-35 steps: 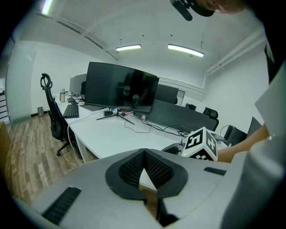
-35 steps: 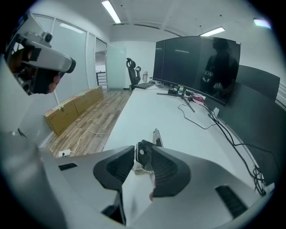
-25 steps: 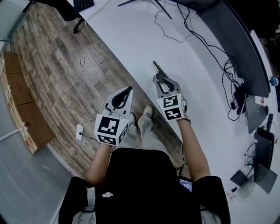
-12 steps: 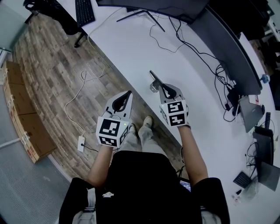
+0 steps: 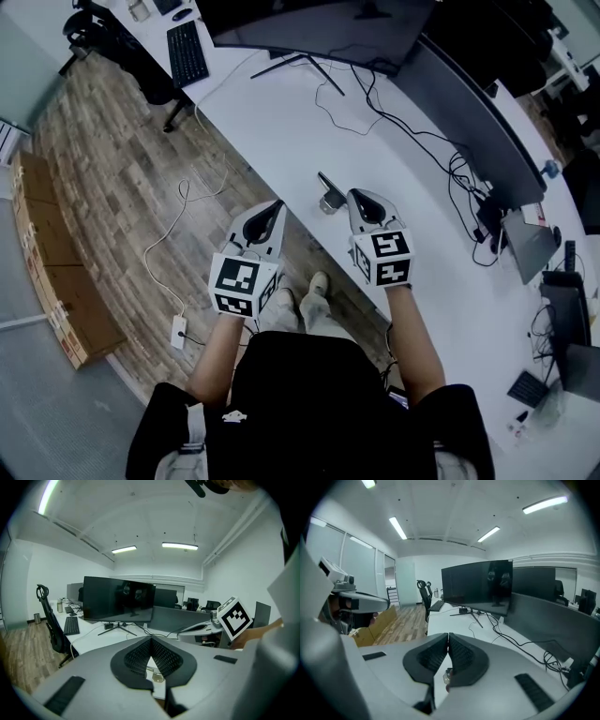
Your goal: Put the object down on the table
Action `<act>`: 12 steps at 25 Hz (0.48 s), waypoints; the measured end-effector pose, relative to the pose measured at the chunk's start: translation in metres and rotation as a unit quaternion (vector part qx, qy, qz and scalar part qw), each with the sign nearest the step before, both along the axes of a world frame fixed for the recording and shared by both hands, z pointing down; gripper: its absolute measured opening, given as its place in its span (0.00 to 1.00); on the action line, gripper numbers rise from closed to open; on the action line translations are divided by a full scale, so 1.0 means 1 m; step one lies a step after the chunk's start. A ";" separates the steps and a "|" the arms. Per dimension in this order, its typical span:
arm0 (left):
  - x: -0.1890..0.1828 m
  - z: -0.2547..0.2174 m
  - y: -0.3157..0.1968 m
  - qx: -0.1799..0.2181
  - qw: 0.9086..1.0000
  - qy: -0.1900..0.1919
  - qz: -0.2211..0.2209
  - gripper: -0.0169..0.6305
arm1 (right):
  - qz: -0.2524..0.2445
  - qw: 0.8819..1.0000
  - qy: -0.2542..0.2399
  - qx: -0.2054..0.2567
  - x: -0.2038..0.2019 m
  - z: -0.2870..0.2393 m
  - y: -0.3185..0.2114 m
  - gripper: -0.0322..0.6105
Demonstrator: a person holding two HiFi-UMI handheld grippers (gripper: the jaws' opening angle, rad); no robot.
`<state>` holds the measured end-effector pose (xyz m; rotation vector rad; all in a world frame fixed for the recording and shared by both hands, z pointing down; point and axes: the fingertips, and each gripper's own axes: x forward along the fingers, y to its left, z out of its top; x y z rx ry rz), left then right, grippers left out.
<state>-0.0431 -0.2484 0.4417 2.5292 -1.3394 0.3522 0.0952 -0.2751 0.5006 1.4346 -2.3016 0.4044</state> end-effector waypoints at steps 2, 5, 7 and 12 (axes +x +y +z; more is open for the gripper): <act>-0.001 -0.010 0.002 0.009 1.000 0.000 0.001 0.05 | 0.004 1.000 -0.010 0.010 0.001 -0.014 0.004 0.09; -0.005 -0.025 0.005 0.023 1.000 -0.001 0.002 0.05 | 0.006 1.000 -0.010 0.027 0.000 -0.034 0.012 0.09; -0.007 -0.037 0.005 0.036 0.999 -0.001 0.001 0.05 | 0.006 0.999 -0.009 0.042 -0.001 -0.050 0.016 0.09; -0.011 -0.065 0.008 0.063 0.998 0.003 -0.003 0.05 | 0.008 0.997 -0.013 0.079 -0.003 -0.088 0.024 0.09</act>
